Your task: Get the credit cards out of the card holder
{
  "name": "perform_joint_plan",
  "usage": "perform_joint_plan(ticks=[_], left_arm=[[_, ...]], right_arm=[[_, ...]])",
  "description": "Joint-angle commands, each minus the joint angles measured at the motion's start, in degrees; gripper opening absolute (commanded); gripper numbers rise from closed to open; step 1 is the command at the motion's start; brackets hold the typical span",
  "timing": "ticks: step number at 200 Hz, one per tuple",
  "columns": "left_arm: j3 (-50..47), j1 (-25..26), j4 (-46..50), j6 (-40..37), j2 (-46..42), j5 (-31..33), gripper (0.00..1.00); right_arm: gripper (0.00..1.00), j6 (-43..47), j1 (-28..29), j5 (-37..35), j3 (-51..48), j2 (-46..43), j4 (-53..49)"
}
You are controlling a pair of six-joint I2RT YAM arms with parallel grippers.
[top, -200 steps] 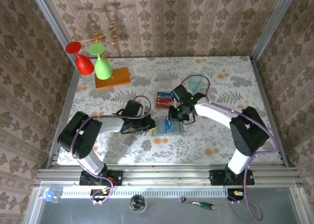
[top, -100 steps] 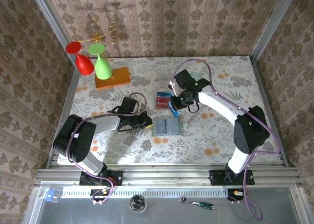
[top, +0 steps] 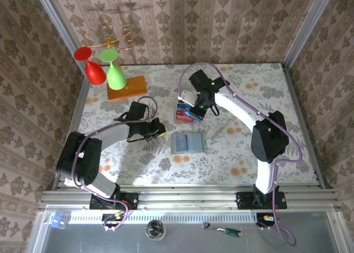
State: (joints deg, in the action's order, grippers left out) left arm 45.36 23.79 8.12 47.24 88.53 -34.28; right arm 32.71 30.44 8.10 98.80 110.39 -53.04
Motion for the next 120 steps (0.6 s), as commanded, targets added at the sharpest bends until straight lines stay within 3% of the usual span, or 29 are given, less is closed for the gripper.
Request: perform_joint_plan(ticks=[1, 120], left_arm=[[1.65, -1.09, 1.75, -0.95, -0.40, -0.44, 0.08], [3.12, -3.51, -2.91, 3.19, 3.61, -1.40, 0.07]], right_arm=[[0.07, 8.62, 0.15, -2.39, 6.37, 4.48, -6.22], [0.06, 16.46, 0.08, -6.12, 37.32, 23.61, -19.19]])
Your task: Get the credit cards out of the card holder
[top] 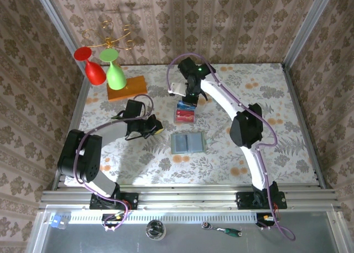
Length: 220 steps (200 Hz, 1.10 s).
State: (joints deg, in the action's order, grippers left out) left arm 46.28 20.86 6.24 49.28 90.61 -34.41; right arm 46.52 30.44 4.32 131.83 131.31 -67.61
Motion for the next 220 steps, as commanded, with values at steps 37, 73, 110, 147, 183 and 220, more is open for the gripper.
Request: perform_joint_plan(ticks=[37, 73, 110, 147, 183, 220], left_arm=[[3.54, -0.67, -1.09, 1.43, 3.10, -1.62, 0.07], [3.90, -0.65, -1.99, 2.17, 4.15, -1.89, 0.07], [4.16, -0.66, -2.11, 2.40, 4.55, -2.06, 0.07], [4.33, -0.65, -1.59, 2.28, 4.52, -1.90, 0.07], [4.49, -0.57, -1.63, 2.13, 4.64, -1.99, 0.07], [4.23, -0.04, -1.76, 2.05, 4.31, -2.06, 0.07]], right_arm=[[0.06, 4.27, 0.06, -2.44, 6.10, 4.87, -4.10], [0.06, 5.43, 0.06, -2.30, 6.49, 6.10, -2.98], [0.06, 5.77, 0.06, -2.03, 6.95, 7.29, -2.62], [0.12, 5.71, 0.15, -1.97, 7.12, 7.91, -2.40], [0.25, 5.14, 0.23, -3.55, 7.22, 7.39, -1.34], [0.25, 3.73, 0.37, -3.77, 7.15, 6.29, -1.64]])
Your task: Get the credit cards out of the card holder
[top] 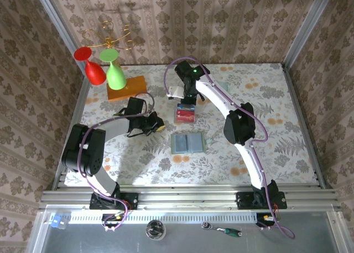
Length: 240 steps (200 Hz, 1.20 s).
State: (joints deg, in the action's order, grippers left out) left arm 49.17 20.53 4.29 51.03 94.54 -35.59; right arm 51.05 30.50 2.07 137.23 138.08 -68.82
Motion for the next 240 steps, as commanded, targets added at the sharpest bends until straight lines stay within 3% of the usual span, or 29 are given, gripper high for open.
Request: perform_joint_plan(ticks=[1, 81, 166, 240], left_arm=[[1.36, 0.29, 0.23, 0.30, 0.38, -0.88, 0.07], [0.78, 3.31, -0.57, 0.26, -0.09, -0.88, 0.07], [-5.98, 8.16, -4.34, 2.06, -2.51, -0.47, 0.07], [-10.40, 9.25, -6.94, 1.89, -2.91, -0.85, 0.07]], right_arm=[[0.25, -0.87, 0.33, -1.53, 1.74, -0.51, -0.44], [0.30, -14.20, 2.01, -1.44, -6.95, -7.15, 6.13], [0.33, -39.81, 7.19, -0.77, -39.31, -25.32, 25.69], [0.33, -63.48, 9.75, 4.56, -59.44, -35.65, 39.45]])
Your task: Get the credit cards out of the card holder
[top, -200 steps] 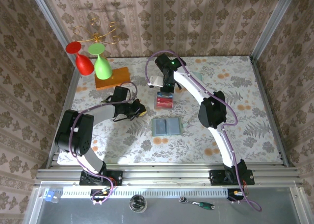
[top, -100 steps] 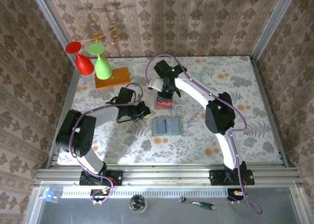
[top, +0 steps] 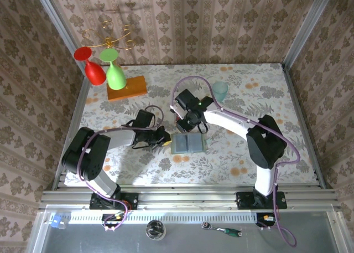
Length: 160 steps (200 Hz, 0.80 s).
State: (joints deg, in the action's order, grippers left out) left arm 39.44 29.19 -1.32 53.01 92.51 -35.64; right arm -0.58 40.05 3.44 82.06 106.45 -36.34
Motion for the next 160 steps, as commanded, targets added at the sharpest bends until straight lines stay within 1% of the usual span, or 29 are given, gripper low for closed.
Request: perform_joint_plan(ticks=[1, 36, 38, 42, 92, 109, 128, 160], left_arm=[[-0.68, 0.60, -1.32, -0.14, -0.81, -0.82, 0.07], [-1.90, 1.04, -3.48, -0.02, 0.04, -0.84, 0.07], [-1.97, 1.09, -3.57, -0.02, 0.15, -2.09, 0.07], [-2.13, 1.13, -3.76, -0.02, 0.17, -2.54, 0.07], [-3.41, 1.22, -4.39, -0.36, 0.85, -2.25, 0.06], [-3.10, 1.22, -4.36, -0.88, 1.66, -2.11, 0.06], [-2.62, 0.96, -4.35, -1.42, 2.71, -2.33, 0.06], [-2.44, 0.17, -5.36, -1.40, 3.83, -2.93, 0.06]], right_arm=[[0.33, -12.14, 0.16, 3.30, -4.50, -4.13, 7.24], [0.33, -21.02, 0.19, 6.78, -11.47, -6.71, 12.98], [0.33, -21.41, 0.20, 7.11, -11.77, -6.77, 13.21], [0.32, -21.97, 0.20, 7.67, -12.29, -6.86, 13.54], [0.32, -29.76, 0.21, 10.96, -16.23, -6.59, 16.64], [0.32, -31.58, 0.14, 13.24, -17.63, -6.76, 19.31], [0.31, -33.53, 0.16, 13.96, -18.83, -6.59, 21.37], [0.30, -35.01, -0.02, 13.02, -18.12, -4.95, 19.93]])
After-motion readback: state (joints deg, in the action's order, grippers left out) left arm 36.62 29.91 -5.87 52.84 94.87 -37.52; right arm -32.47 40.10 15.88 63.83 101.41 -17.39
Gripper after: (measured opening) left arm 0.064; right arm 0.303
